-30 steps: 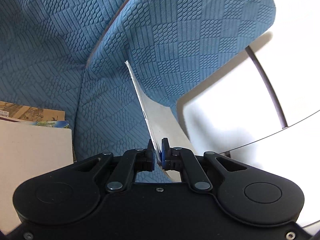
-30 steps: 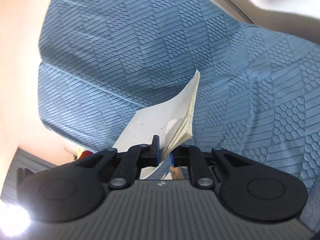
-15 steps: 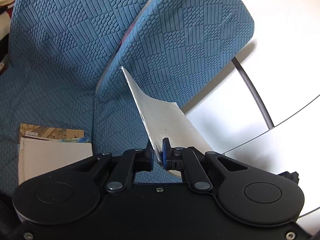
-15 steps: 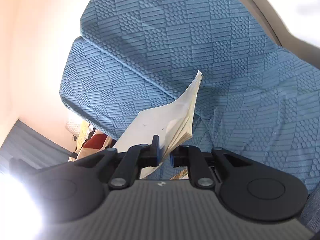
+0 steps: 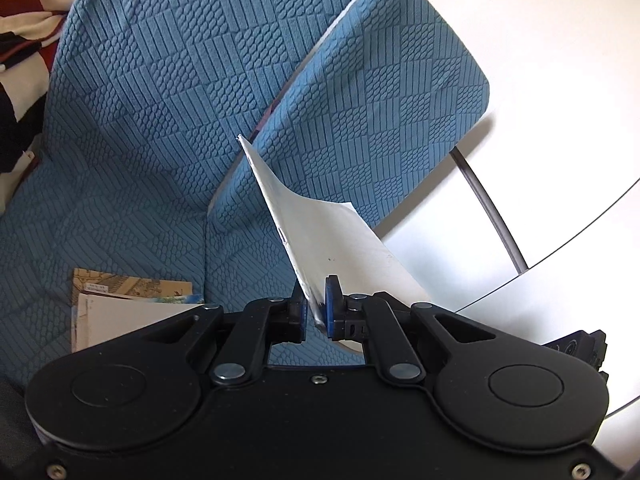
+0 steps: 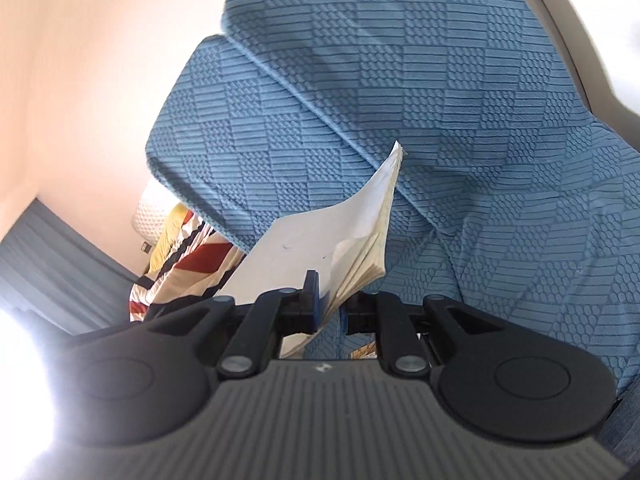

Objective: Organize objects
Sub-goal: 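Lay the white sheet flat on the book stack and open both grippers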

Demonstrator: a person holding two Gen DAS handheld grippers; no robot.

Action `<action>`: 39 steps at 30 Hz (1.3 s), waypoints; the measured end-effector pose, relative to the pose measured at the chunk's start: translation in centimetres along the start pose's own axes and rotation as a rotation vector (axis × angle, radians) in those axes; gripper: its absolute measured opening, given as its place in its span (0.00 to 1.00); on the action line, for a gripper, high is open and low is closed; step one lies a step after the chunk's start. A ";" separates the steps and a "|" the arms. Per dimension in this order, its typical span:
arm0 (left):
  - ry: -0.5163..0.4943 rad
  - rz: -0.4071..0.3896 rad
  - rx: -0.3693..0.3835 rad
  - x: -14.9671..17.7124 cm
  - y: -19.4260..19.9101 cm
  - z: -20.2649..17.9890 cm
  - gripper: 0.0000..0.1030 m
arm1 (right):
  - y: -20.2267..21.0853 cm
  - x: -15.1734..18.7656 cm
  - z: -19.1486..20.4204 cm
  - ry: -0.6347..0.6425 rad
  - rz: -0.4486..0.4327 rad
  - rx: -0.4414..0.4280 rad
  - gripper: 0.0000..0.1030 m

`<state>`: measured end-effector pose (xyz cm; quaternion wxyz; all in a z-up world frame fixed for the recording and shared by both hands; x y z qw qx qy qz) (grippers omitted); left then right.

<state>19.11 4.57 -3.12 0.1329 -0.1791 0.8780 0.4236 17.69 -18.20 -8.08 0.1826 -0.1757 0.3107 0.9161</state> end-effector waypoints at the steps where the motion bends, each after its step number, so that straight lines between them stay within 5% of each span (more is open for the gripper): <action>1: 0.001 -0.005 0.000 0.2 0.3 0.3 0.08 | -0.2 0.3 0.3 0.007 0.004 0.001 0.12; 15: 0.030 -0.037 -0.042 3.7 1.0 6.1 0.08 | -4.7 4.3 1.1 0.084 0.098 0.017 0.13; 39: 0.233 0.039 -0.103 10.1 -4.9 16.0 0.09 | -10.6 10.8 -2.1 0.200 0.210 0.180 0.13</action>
Point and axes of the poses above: each gripper's, at about its wrist camera, not at the fingertips, and y roughly against the way its jaws point, z to its left, x to its underside, the point moved 4 cm from there along -y, roughly the way its jaws point, and after that the axes turned 14 degrees about z, right-handed, at the moved point
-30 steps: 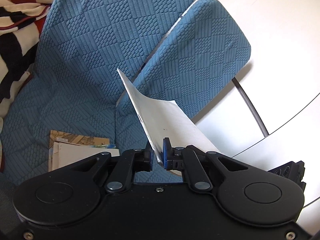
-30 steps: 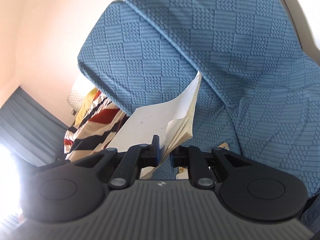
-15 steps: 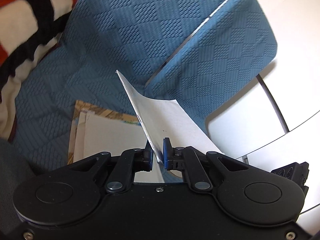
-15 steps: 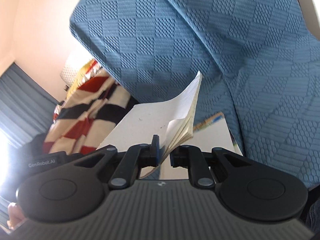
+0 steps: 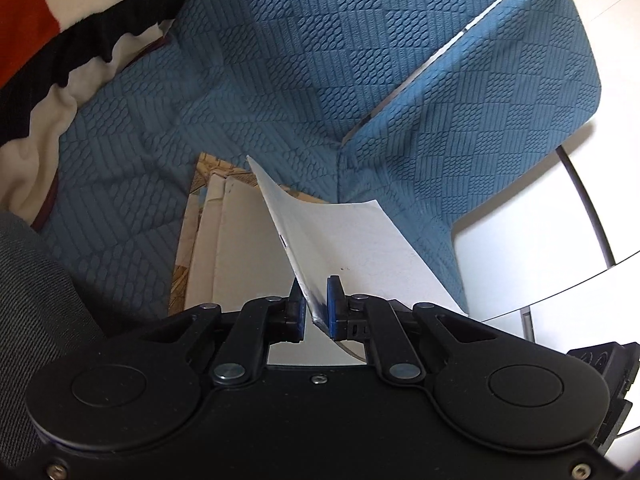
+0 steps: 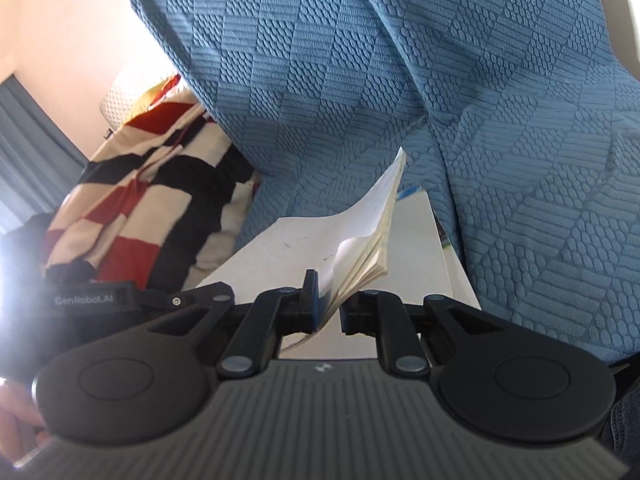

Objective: Organize objects
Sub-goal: 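Lay the white sheet flat on the book stack and open both grippers, then pull both grippers back up away from the stacked books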

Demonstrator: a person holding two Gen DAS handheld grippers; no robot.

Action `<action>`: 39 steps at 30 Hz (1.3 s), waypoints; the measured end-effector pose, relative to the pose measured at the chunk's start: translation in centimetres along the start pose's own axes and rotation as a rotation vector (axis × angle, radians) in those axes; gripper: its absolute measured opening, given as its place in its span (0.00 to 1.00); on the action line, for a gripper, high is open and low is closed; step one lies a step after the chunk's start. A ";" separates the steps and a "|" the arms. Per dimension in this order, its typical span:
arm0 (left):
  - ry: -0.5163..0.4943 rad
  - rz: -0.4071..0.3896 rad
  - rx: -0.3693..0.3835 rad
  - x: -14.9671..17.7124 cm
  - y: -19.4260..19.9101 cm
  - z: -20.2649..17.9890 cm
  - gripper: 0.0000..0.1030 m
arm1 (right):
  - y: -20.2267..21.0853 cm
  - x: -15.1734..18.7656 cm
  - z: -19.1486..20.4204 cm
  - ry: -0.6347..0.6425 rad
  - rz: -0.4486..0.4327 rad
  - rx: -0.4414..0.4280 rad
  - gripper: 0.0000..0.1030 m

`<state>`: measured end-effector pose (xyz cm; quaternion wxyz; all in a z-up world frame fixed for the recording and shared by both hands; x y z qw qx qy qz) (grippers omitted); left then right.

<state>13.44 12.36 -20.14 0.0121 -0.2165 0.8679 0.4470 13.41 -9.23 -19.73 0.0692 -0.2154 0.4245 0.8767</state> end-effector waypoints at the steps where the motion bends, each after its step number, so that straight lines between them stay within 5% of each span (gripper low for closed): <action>1: 0.004 0.006 -0.003 0.1 -0.2 0.2 0.09 | -0.2 0.2 -0.1 0.001 0.006 0.004 0.13; 15: 0.029 0.083 -0.054 1.5 -2.2 0.1 0.09 | -1.8 1.4 -1.5 -0.037 0.086 0.045 0.15; 17: 0.035 0.101 -0.065 1.6 -2.3 0.3 0.19 | -2.0 1.6 -1.6 -0.044 0.098 0.050 0.16; 21: 0.015 0.104 -0.102 1.7 -1.7 0.4 0.38 | -2.2 1.7 -1.6 -0.059 0.127 0.107 0.38; 26: 0.010 0.088 -0.148 1.8 -0.4 0.3 0.53 | -1.8 2.3 -1.5 -0.057 0.177 0.138 0.40; 33: -0.070 0.043 -0.161 1.8 3.0 -1.9 0.55 | 0.5 2.3 -1.0 -0.047 0.200 0.198 0.40; 39: -0.139 -0.042 -0.167 1.2 7.0 -5.2 0.57 | 3.5 0.3 1.0 -0.003 0.125 0.184 0.40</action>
Point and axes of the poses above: each gripper's, at about its wrist camera, not at the fingertips, and y roughly against the way its jaws point, z to its left, x to its underside, the point moved 4 cm from there along -y, roughly the way its jaws point, and after that the axes turned 14 degrees about z, right-handed, at the moved point
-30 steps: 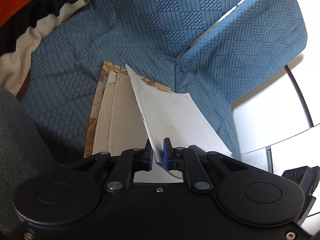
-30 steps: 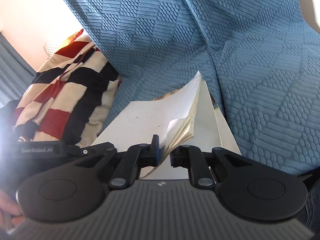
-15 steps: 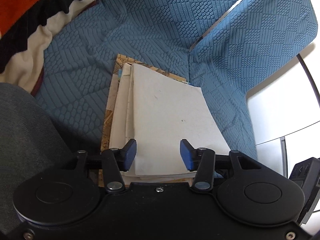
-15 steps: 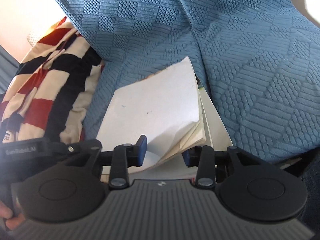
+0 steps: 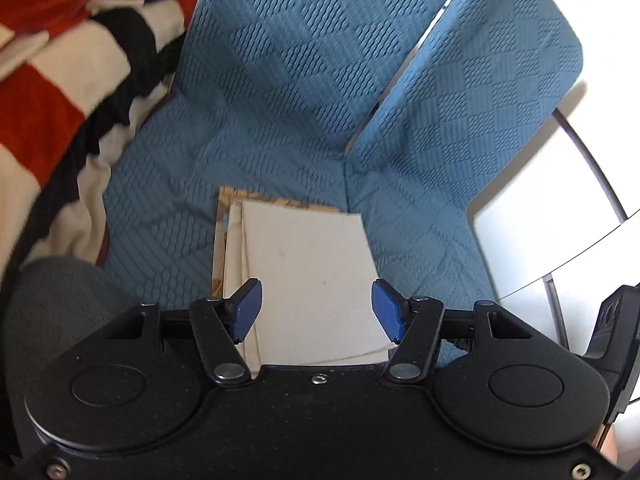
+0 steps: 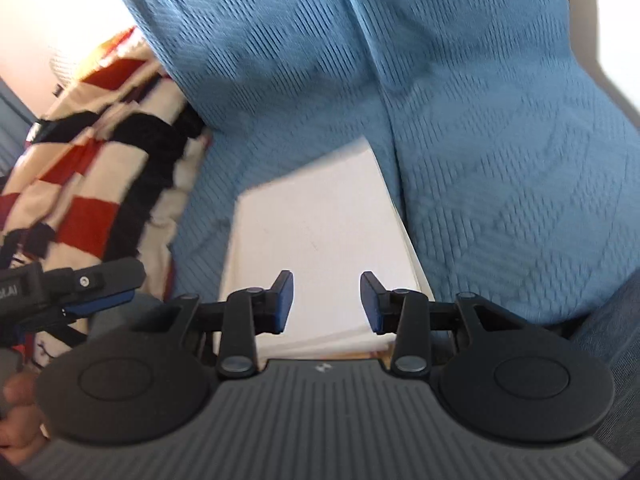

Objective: Organize objects
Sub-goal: 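Pull both grippers back up away from the stacked books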

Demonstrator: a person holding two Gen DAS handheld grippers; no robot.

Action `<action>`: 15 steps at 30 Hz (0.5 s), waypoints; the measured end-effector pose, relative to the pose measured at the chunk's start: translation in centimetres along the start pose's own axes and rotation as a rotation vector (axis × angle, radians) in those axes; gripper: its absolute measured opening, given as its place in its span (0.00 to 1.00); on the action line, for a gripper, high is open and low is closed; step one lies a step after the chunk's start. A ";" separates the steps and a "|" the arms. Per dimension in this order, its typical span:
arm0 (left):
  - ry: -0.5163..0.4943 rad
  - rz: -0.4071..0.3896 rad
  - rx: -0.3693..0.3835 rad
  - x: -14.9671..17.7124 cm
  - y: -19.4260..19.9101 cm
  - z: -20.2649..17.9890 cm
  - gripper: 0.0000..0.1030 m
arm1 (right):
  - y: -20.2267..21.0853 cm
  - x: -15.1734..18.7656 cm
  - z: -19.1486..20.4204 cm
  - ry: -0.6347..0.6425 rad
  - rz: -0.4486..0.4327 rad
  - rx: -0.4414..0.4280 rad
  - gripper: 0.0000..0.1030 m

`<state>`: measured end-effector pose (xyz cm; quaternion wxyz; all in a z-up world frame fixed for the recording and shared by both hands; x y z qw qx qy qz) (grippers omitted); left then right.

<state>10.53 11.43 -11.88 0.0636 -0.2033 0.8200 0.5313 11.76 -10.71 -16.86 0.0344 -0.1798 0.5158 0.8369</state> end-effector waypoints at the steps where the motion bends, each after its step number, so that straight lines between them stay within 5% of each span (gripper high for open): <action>1: -0.010 -0.015 -0.004 -0.2 0.7 -0.4 0.57 | 0.7 -0.4 0.4 0.010 -0.015 -0.002 0.40; 15: -0.057 -0.176 -0.041 -1.3 9.4 -3.7 0.70 | 11.0 -2.5 5.2 0.179 -0.231 -0.022 0.40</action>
Point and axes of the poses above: each gripper's, at about its wrist camera, not at the fingertips, and y roughly against the way its jaws point, z to its left, x to its underside, the point moved 4 cm from there along -y, roughly the way its jaws point, and after that the axes turned 14 degrees about z, right-handed, at the moved point
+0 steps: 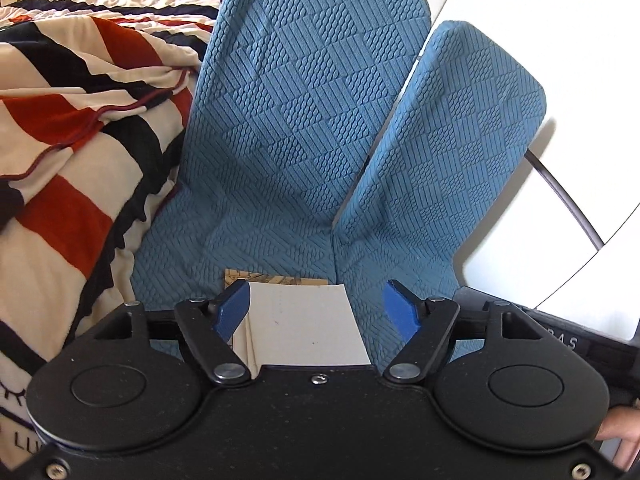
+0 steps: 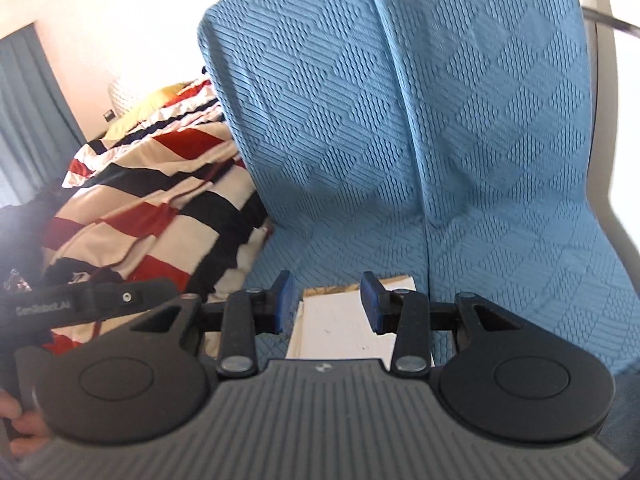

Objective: Organize objects
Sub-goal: 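Pull both grippers back up away from the stacked books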

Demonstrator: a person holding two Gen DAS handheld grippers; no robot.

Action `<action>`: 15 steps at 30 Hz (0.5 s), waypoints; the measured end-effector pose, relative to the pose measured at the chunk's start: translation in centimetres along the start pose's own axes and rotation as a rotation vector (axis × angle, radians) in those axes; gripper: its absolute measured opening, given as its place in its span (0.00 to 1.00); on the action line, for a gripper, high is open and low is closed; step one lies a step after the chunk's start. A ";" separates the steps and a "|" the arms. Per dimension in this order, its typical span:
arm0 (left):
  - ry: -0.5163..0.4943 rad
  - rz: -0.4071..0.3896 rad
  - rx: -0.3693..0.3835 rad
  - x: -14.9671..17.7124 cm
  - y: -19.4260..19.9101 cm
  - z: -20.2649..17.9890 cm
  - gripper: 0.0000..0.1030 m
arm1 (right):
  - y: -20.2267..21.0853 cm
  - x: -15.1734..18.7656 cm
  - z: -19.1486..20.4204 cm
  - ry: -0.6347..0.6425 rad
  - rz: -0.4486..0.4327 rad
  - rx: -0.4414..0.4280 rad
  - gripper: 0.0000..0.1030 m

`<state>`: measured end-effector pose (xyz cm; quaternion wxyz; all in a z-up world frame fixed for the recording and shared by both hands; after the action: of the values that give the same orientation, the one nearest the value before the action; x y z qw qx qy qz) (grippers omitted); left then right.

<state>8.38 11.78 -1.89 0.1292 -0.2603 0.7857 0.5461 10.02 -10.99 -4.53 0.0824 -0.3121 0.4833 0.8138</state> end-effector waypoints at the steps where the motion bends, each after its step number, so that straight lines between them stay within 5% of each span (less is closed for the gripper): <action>1: -0.002 -0.006 0.008 0.1 0.5 -0.2 0.72 | 0.3 0.1 0.2 0.004 -0.005 -0.001 0.40; 15: 0.027 -0.003 -0.037 3.0 2.5 0.3 0.79 | 4.3 3.8 0.6 -0.006 0.008 0.070 0.40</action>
<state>4.47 11.97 -1.45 0.1146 -0.2711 0.7769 0.5566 4.83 -13.36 -3.38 0.0912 -0.3048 0.5123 0.7977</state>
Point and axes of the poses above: each gripper's, at about its wrist camera, not at the fingertips, and y roughly against the way its jaws point, z to its left, x to its underside, the point moved 4 cm from there along -y, roughly the way its jaws point, and after that the axes turned 14 degrees about z, right-handed, at the moved point
